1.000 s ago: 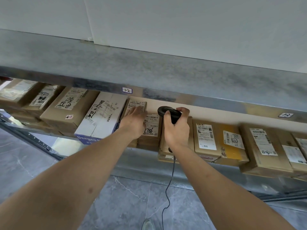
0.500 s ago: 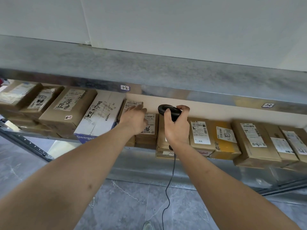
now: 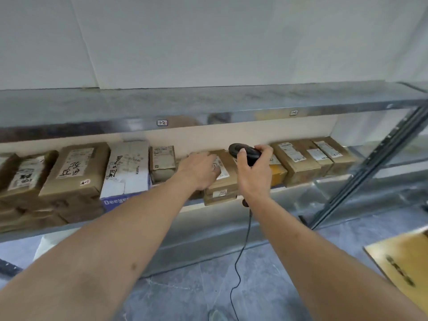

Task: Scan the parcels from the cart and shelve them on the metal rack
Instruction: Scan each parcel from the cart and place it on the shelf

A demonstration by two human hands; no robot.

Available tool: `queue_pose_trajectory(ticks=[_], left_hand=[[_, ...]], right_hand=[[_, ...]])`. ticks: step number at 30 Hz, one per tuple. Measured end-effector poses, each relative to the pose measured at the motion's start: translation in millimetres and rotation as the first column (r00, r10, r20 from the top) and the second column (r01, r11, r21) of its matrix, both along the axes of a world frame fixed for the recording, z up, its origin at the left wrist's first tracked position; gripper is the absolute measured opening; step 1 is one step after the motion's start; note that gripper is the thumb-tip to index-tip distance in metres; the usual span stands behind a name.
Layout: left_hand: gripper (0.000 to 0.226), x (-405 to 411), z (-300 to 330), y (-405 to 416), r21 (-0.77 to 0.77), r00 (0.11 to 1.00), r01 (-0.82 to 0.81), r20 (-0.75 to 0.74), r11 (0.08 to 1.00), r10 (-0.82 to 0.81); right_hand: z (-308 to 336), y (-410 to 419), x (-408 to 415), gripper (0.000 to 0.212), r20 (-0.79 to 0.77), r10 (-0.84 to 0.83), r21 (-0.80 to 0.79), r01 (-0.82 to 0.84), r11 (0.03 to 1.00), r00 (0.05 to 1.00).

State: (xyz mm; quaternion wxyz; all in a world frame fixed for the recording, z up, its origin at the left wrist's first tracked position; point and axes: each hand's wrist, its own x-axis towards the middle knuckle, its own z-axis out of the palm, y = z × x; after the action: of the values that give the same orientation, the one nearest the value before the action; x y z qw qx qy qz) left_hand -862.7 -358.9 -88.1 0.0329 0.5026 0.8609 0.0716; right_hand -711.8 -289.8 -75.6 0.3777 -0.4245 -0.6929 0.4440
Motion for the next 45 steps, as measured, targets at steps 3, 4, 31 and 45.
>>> queue_pose_trajectory(ticks=[3, 4, 31, 45], left_hand=[[0.054, 33.9, 15.0, -2.0, -0.002, 0.993, 0.115, -0.039, 0.993, -0.115], [0.054, 46.0, 19.2, -1.1, 0.003, 0.987, 0.154, -0.042, 0.988, -0.154], [0.053, 568.1, 85.9, 159.2, 0.095, 0.687, 0.727, -0.097, 0.68, -0.72], [0.051, 713.9, 42.7, 325.9, 0.076, 0.616, 0.785, -0.005, 0.614, -0.787]], right_hand=[[10.8, -16.1, 40.2, 0.032, -0.005, -0.105, 0.029, 0.105, 0.994, 0.994], [14.9, -20.4, 54.1, 0.032, -0.011, -0.135, 0.031, 0.135, 0.99, 0.991], [62.9, 34.8, 567.5, 0.031, -0.077, -0.718, 0.131, 0.721, 0.68, 0.691], [27.8, 174.5, 704.2, 0.031, -0.029, -0.838, 0.065, 0.838, 0.542, 0.544]])
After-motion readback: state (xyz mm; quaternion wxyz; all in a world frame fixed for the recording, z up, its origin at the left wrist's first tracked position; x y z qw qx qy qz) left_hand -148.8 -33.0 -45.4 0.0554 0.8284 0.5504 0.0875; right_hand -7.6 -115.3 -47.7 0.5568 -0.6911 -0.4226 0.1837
